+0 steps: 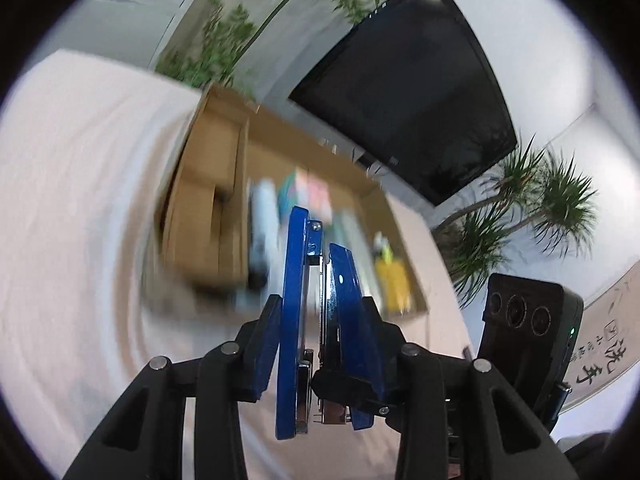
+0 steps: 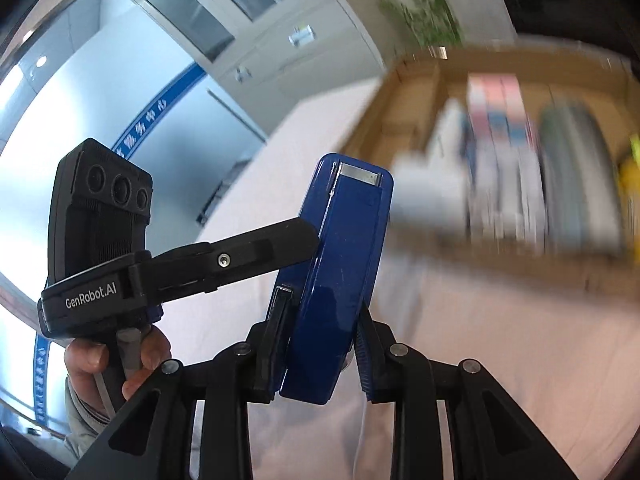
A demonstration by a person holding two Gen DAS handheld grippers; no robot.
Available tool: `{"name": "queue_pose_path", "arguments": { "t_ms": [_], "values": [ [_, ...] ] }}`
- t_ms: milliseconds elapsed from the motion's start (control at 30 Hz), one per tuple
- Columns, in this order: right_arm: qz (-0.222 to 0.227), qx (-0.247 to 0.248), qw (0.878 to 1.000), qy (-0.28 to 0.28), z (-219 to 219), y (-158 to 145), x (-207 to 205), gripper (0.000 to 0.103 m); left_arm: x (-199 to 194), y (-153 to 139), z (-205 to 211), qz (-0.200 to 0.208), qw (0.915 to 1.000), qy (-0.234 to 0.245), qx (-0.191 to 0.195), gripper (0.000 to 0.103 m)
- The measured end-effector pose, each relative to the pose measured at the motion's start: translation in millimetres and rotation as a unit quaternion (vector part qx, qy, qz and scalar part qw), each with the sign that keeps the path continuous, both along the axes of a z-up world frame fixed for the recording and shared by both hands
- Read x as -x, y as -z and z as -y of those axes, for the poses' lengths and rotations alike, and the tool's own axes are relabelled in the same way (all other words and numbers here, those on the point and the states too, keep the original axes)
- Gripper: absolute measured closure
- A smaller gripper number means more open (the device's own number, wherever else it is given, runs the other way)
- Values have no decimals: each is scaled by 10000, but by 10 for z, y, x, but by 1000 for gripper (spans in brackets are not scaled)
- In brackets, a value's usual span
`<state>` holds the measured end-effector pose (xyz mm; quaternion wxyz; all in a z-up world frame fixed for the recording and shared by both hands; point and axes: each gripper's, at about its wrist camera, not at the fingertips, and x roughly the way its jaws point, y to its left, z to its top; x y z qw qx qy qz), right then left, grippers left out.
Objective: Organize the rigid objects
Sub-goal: 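Lift the blue stapler and lower it into the box's insert compartment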
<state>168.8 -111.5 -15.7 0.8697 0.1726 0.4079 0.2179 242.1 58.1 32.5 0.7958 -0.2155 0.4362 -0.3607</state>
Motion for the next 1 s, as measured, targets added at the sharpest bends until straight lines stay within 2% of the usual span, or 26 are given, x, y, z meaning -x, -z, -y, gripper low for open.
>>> {"name": "queue_pose_path", "arguments": {
  "t_ms": [67, 200, 233, 367, 500, 633, 733, 767, 800, 867, 900, 933, 967, 1000],
  "values": [
    [54, 17, 10000, 77, 50, -181, -258, 75, -339, -115, 22, 93, 9999, 66, -46, 67],
    [-87, 67, 9997, 224, 148, -377, -882, 75, -1037, -109, 60, -155, 9998, 103, 80, 67],
    [-175, 89, 9995, 240, 113, -355, -1117, 75, -1161, -84, 68, -215, 9997, 92, 97, 67],
    [-461, 229, 9982, 305, 169, -357, -1646, 75, -1681, 103, 24, -575, 9980, 20, 280, 67],
    [-785, 343, 9955, 411, 212, -199, -2266, 76, -2163, 354, 65, -1011, 9942, 91, 363, 67],
    [-1191, 242, 9908, 599, 308, 77, -2751, 76, -2463, 618, 143, -1298, 9912, 138, 205, 67],
    [-1388, 254, 9866, 817, 353, 267, -2907, 76, -2568, 702, 199, -1446, 9893, 171, -135, 67],
    [-1416, 216, 9858, 874, 369, 287, -2909, 76, -2561, 683, 195, -1433, 9894, 153, -160, 63],
    [-1407, 198, 9858, 896, 373, 278, -2891, 75, -2514, 594, 172, -1265, 9917, 64, -225, 57],
    [-1216, 305, 9879, 912, 345, 139, -2765, 73, -2360, 342, 97, -730, 9953, -211, -596, 46],
    [-1076, 388, 9895, 887, 333, 69, -2725, 65, -2221, 151, 32, -354, 9945, -441, -884, 42],
    [-904, 481, 9908, 890, 322, -38, -2635, 45, -2050, -48, -38, 29, 9920, -645, -1087, 40],
    [-678, 571, 9917, 930, 327, -163, -2487, 33, -1889, -206, -85, 345, 9887, -775, -1239, 36],
    [-352, 693, 9919, 1009, 344, -305, -2283, 11, -1638, -407, -137, 760, 9810, -964, -1502, 28]
  ]
}}
